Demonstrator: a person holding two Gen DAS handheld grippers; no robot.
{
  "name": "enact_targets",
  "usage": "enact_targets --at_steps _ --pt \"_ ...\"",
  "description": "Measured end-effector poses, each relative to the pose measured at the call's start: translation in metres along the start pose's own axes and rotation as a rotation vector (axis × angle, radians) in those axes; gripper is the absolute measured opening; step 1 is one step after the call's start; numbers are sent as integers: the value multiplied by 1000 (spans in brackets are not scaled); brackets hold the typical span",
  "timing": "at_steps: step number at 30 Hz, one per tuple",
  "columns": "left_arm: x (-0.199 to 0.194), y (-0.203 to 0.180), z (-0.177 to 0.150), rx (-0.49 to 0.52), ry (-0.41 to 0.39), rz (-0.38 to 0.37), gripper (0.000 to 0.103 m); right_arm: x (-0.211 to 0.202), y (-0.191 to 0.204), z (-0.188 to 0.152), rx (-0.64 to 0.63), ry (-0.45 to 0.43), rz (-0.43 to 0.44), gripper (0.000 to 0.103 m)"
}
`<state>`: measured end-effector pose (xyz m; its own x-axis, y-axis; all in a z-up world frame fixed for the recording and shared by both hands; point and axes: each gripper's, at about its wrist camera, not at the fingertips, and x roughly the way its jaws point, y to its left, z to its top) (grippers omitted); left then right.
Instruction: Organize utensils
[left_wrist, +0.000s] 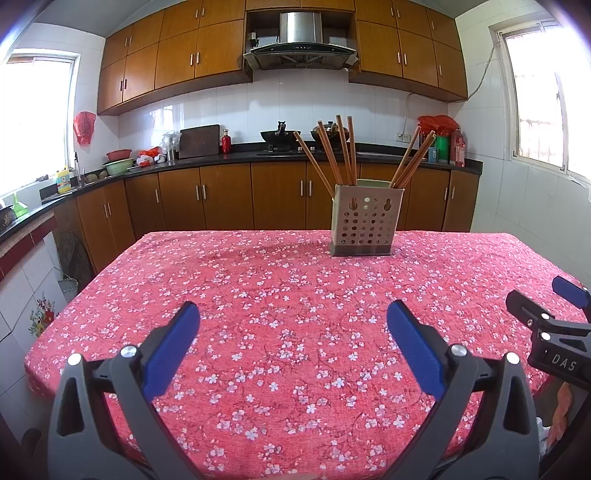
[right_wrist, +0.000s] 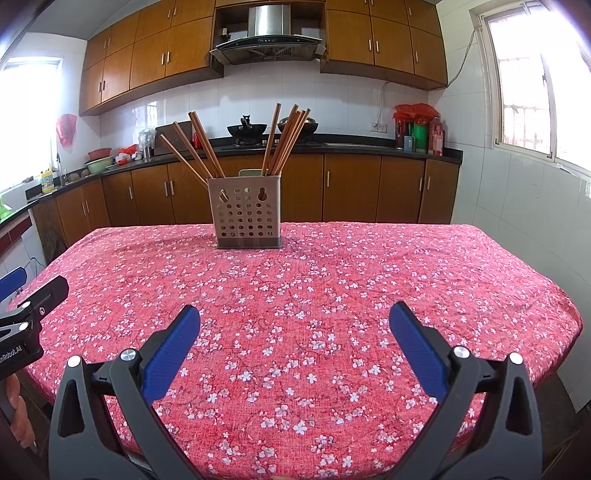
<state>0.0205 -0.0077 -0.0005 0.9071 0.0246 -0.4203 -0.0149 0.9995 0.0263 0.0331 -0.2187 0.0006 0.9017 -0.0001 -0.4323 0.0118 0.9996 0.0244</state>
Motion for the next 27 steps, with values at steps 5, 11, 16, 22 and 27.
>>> enact_targets --at_steps 5,11,16,22,27 --pt "1 1 -1 -1 1 0 99 0 0 1 1 1 0 101" --pt "1 0 -2 -1 2 1 99 0 0 -1 1 1 0 101" --pt "3 0 -3 0 7 -1 99 1 -1 -1 2 3 1 101" --pt "4 -2 -3 -2 8 4 99 1 0 -3 3 4 2 101" --pt "5 -2 -2 -5 12 5 99 1 0 -2 3 5 2 101"
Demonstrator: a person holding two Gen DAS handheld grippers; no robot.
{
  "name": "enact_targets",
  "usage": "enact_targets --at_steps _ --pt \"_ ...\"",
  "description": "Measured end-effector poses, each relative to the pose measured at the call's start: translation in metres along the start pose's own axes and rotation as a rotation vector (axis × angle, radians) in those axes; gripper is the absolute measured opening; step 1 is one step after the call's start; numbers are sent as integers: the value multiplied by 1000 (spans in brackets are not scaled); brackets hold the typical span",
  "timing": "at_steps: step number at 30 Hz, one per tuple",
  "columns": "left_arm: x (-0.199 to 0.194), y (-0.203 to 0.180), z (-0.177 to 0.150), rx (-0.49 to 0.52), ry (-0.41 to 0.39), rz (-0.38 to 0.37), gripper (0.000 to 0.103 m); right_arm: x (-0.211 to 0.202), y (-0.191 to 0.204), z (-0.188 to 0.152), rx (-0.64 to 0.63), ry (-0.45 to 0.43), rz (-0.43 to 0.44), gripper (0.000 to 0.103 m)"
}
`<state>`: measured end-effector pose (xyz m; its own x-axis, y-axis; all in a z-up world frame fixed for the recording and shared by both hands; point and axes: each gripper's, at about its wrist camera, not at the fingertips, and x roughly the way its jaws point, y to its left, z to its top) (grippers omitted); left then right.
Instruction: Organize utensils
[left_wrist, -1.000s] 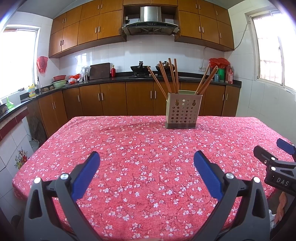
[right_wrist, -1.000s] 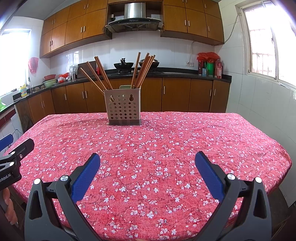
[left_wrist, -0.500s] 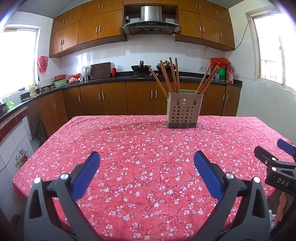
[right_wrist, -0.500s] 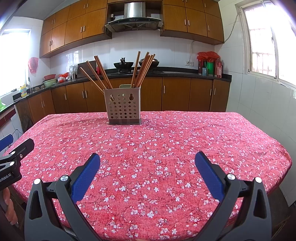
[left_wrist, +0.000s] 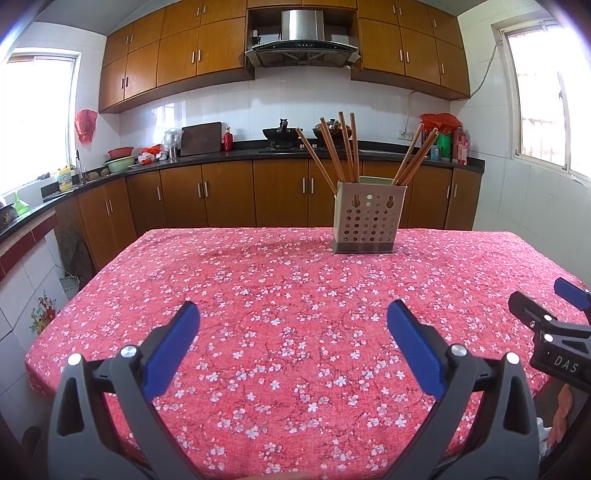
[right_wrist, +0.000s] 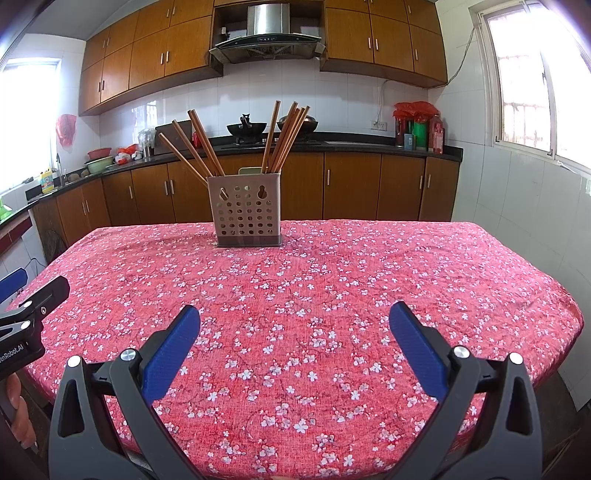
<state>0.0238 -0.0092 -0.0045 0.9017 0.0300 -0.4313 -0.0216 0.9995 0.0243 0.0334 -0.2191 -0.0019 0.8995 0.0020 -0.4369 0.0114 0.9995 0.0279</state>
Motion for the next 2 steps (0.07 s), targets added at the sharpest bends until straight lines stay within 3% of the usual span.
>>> enact_targets --at_steps 2 --pt "0 0 0 1 3 -1 99 0 -1 -1 0 0 0 101"
